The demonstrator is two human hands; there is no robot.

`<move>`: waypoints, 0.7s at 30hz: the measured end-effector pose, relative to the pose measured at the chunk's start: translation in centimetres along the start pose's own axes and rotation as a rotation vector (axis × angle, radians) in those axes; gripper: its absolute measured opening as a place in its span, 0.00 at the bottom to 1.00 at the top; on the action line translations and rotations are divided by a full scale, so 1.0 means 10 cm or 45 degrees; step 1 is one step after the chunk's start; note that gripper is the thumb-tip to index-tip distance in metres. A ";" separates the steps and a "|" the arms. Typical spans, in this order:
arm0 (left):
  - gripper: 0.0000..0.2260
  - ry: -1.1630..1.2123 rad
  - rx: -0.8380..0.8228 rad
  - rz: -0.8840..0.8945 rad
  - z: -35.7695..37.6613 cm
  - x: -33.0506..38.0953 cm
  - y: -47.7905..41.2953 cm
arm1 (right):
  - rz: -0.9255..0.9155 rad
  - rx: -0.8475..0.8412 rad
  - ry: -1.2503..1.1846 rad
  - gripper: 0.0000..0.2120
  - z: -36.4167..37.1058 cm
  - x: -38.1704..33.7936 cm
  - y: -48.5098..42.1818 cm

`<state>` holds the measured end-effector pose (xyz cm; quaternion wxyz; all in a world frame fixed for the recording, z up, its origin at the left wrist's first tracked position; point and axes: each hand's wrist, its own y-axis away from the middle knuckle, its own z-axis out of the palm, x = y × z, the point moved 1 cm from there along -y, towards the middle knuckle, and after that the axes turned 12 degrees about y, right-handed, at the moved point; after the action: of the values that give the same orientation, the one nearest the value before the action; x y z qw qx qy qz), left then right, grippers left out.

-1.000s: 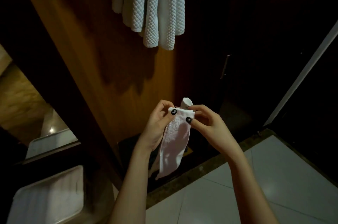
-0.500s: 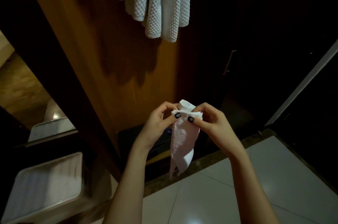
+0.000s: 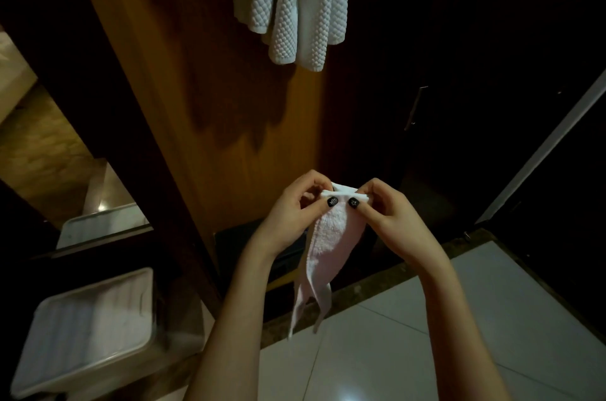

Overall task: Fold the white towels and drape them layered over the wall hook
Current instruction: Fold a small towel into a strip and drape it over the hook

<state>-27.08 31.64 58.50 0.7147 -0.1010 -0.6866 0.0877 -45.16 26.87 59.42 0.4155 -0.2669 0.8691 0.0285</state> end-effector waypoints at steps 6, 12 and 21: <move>0.06 -0.131 0.045 0.040 -0.05 0.05 0.07 | -0.032 0.033 0.070 0.04 0.05 -0.11 0.04; 0.08 -0.166 0.177 0.149 -0.07 0.03 0.11 | -0.030 0.129 0.095 0.07 0.16 -0.20 0.03; 0.21 0.076 0.345 0.259 -0.14 0.00 0.02 | -0.045 0.432 -0.101 0.08 0.26 -0.39 -0.15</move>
<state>-25.71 31.76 58.43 0.7294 -0.0753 -0.6331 0.2481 -40.60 28.03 60.82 0.4890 -0.2066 0.8396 -0.1153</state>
